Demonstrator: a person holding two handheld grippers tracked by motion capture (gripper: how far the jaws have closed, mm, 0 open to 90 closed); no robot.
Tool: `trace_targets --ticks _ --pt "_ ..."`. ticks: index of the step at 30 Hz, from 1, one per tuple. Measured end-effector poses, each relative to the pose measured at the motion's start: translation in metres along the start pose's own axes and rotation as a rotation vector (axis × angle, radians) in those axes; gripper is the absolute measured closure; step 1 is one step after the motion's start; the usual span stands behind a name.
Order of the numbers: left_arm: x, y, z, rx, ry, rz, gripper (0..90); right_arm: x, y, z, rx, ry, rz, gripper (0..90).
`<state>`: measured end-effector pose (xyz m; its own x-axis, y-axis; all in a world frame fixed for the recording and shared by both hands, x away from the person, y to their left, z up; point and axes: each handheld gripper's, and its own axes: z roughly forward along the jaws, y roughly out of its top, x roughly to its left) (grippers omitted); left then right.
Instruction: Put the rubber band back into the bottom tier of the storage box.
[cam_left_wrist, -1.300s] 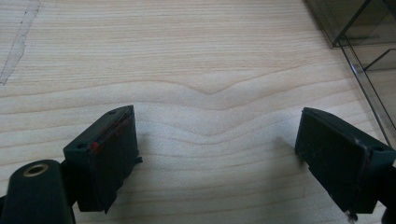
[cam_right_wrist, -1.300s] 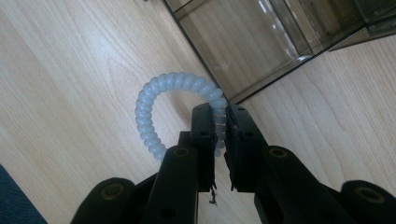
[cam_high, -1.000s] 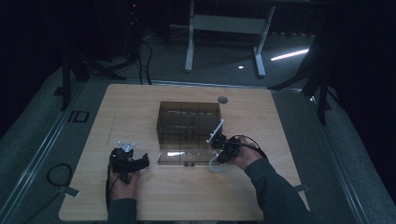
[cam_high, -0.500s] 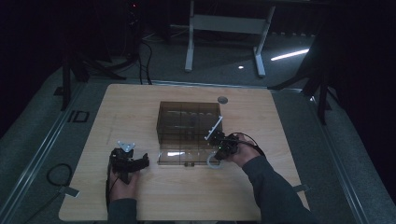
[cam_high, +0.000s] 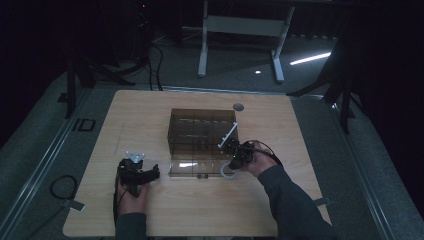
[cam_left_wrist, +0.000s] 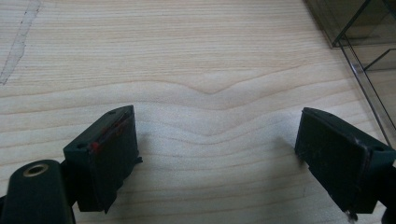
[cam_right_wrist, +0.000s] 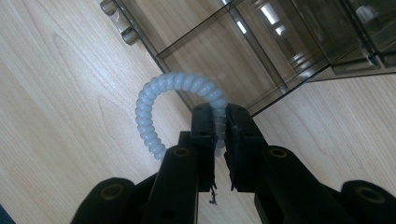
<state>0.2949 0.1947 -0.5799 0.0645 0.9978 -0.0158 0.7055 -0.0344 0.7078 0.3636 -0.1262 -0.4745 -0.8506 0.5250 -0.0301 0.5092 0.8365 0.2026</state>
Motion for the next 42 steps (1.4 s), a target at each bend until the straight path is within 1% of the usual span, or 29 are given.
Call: trace_targets --ticks 13,19,33,42 --pt "0.0 0.0 0.0 0.002 0.0 0.001 13.0 -0.003 0.004 0.001 -0.005 -0.005 0.009 82.1" --pt "0.0 0.0 0.0 0.002 0.0 0.001 13.0 -0.005 0.005 0.001 -0.01 -0.016 0.019 82.0" --pt "0.0 0.0 0.0 0.002 0.0 0.001 13.0 -0.005 0.013 -0.001 -0.011 -0.023 0.016 82.1" --pt "0.0 0.0 0.0 0.002 0.0 0.0 13.0 -0.009 0.015 0.0 -0.007 -0.03 0.018 82.1"
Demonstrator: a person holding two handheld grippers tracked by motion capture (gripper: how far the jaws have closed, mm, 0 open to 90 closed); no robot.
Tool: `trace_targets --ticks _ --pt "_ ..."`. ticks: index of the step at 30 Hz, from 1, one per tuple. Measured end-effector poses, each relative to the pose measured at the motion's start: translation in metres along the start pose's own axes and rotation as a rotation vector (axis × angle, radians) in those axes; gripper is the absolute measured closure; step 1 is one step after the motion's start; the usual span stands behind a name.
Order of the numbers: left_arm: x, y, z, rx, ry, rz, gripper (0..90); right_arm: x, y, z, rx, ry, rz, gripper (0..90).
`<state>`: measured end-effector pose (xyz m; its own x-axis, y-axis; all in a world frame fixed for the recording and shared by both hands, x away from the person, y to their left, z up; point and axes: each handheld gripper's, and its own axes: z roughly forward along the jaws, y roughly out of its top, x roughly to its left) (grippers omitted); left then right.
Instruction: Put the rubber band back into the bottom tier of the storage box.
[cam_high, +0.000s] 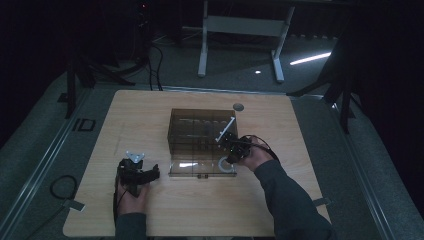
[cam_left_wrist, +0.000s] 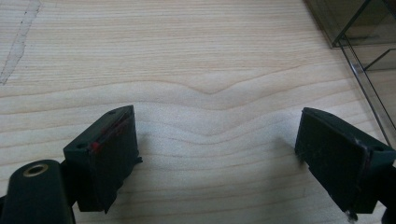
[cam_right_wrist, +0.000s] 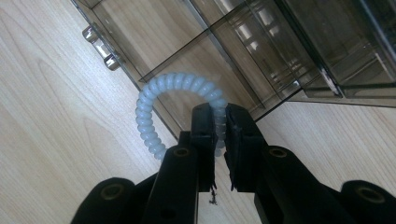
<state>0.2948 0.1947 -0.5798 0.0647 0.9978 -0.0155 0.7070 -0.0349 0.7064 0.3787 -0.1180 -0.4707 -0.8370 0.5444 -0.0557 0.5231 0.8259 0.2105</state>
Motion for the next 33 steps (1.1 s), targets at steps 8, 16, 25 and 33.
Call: trace_targets --ticks 8,16,25,33 --pt "0.0 0.0 0.0 -0.004 0.0 -0.004 13.0 -0.003 0.002 0.004 0.003 -0.005 0.008 82.1" --pt "0.0 0.0 0.0 -0.002 0.0 -0.002 13.0 -0.005 0.004 0.009 0.008 -0.009 0.007 82.0" --pt "0.0 0.0 0.0 0.0 0.0 0.0 13.0 -0.006 0.007 0.014 0.018 -0.014 0.007 82.0" --pt "0.0 0.0 0.0 0.0 0.0 0.0 13.0 -0.006 0.008 0.019 0.032 -0.038 0.0 82.0"
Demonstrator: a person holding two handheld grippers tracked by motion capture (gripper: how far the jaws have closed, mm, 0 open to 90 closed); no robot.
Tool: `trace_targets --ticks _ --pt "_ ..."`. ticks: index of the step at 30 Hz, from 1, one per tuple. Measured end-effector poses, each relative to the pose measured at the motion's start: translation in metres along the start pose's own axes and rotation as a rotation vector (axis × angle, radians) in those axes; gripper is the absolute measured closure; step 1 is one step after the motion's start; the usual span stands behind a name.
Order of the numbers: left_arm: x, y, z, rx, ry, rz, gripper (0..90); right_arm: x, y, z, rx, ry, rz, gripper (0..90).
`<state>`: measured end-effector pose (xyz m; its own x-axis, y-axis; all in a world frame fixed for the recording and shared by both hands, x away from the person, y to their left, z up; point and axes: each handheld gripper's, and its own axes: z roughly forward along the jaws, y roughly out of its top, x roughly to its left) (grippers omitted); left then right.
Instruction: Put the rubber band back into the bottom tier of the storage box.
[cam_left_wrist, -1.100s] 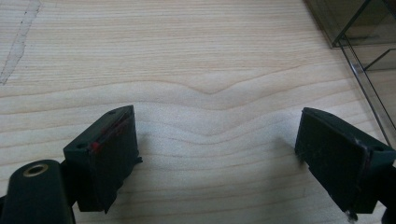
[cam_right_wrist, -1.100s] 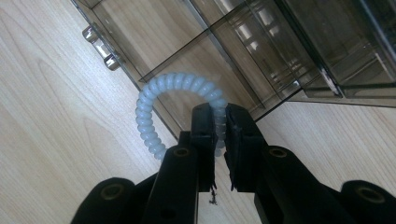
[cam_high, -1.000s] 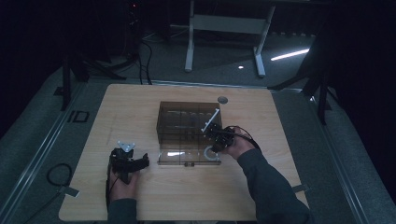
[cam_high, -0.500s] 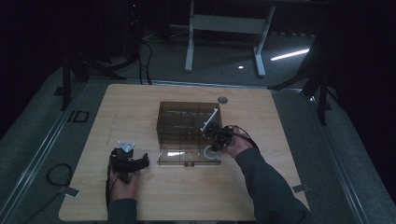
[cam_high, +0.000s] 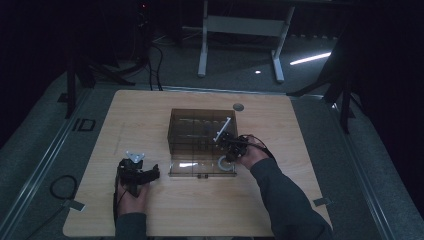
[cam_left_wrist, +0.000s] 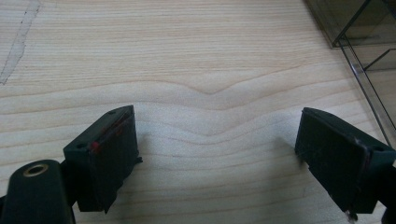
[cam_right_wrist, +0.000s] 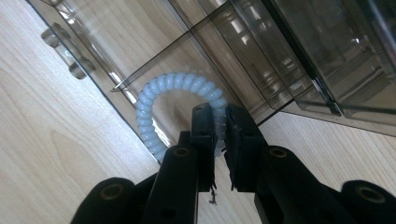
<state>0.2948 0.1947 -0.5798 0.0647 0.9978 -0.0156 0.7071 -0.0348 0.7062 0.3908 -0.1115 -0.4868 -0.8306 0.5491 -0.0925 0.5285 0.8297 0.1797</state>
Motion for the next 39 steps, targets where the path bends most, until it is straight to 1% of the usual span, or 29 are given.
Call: trace_targets --ticks 16,29,34,39 --pt "0.0 0.0 0.0 0.0 0.0 0.001 13.0 0.006 0.004 0.01 0.026 -0.035 -0.029 81.7" --pt "0.0 0.0 0.0 0.0 0.0 0.0 13.0 0.006 0.001 0.016 0.032 -0.03 -0.03 81.6" --pt "0.0 0.0 0.0 0.001 0.0 0.001 13.0 0.007 0.002 0.018 0.038 -0.03 -0.042 81.5" --pt "0.0 0.0 0.0 0.0 0.0 0.0 13.0 0.008 0.002 0.02 0.041 -0.034 -0.042 81.4"
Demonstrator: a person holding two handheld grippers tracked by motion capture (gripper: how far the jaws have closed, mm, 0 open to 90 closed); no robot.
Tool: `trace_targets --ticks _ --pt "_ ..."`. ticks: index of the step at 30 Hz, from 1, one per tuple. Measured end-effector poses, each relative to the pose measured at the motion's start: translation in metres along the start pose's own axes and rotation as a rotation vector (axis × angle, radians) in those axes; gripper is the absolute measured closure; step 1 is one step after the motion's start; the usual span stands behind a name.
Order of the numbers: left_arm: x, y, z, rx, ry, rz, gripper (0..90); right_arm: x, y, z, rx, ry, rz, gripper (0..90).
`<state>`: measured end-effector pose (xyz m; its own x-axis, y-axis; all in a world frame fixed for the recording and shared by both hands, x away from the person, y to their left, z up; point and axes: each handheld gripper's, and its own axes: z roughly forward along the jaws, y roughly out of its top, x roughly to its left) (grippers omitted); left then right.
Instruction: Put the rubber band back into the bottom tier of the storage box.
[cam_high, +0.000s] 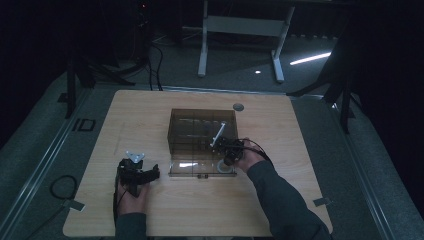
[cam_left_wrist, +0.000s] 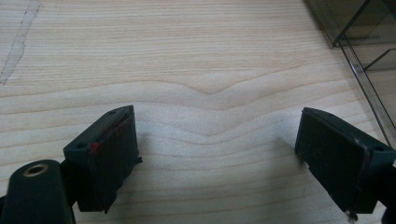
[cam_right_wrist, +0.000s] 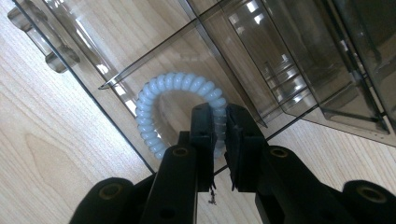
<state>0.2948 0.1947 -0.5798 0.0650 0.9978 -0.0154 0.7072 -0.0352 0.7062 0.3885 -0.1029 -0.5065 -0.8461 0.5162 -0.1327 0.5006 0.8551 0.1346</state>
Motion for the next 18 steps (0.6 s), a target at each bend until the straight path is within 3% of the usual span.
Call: trace_targets --ticks 18 --pt "0.0 0.0 0.0 0.0 0.0 0.0 13.0 0.0008 0.0001 0.0006 0.006 0.011 -0.014 77.7"
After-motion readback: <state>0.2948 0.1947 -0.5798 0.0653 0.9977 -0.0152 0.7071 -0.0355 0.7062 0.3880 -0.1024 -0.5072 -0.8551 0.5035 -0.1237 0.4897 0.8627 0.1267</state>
